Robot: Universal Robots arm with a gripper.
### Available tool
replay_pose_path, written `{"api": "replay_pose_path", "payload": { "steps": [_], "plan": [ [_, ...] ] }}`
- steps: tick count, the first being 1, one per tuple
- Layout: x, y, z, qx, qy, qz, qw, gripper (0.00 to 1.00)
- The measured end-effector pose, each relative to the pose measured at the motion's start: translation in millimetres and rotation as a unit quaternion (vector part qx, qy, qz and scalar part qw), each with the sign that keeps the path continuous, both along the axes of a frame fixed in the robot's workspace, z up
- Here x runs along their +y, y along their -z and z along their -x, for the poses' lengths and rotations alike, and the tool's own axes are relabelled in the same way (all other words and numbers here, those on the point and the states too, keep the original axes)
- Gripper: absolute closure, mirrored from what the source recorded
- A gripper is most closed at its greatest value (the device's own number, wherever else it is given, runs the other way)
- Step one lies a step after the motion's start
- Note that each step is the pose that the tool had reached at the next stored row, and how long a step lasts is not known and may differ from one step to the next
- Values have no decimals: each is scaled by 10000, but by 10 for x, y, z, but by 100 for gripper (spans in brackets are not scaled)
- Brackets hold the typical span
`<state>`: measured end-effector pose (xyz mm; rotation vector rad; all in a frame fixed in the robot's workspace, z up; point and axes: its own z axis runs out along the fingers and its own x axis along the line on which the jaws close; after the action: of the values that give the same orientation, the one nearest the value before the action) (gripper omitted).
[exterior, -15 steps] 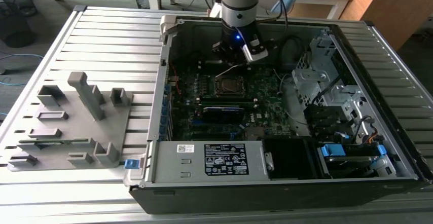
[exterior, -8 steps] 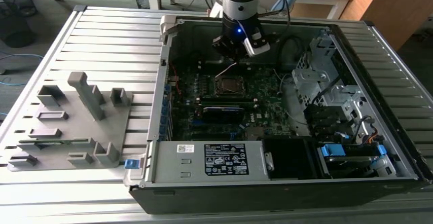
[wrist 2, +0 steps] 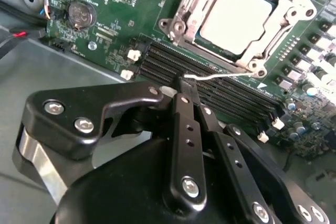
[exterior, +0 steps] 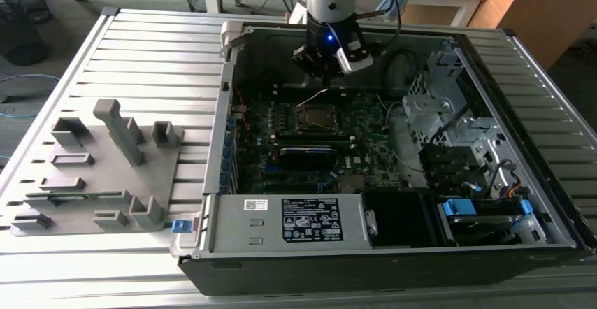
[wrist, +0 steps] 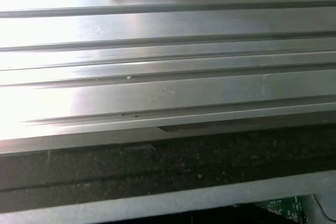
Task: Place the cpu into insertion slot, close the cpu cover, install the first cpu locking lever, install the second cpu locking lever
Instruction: 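Install the first cpu locking lever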
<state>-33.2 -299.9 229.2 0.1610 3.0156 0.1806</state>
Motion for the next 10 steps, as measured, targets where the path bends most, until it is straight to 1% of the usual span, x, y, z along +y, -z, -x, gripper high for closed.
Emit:
{"api": "replay_pose_path", "payload": {
  "steps": [4,6,10],
  "plan": [
    [0,3,95,-63,0,1,10000,89],
    [0,6,118,-90,0,1,10000,89],
    [1,12,166,-168,0,1,9999,89]
  ]
}}
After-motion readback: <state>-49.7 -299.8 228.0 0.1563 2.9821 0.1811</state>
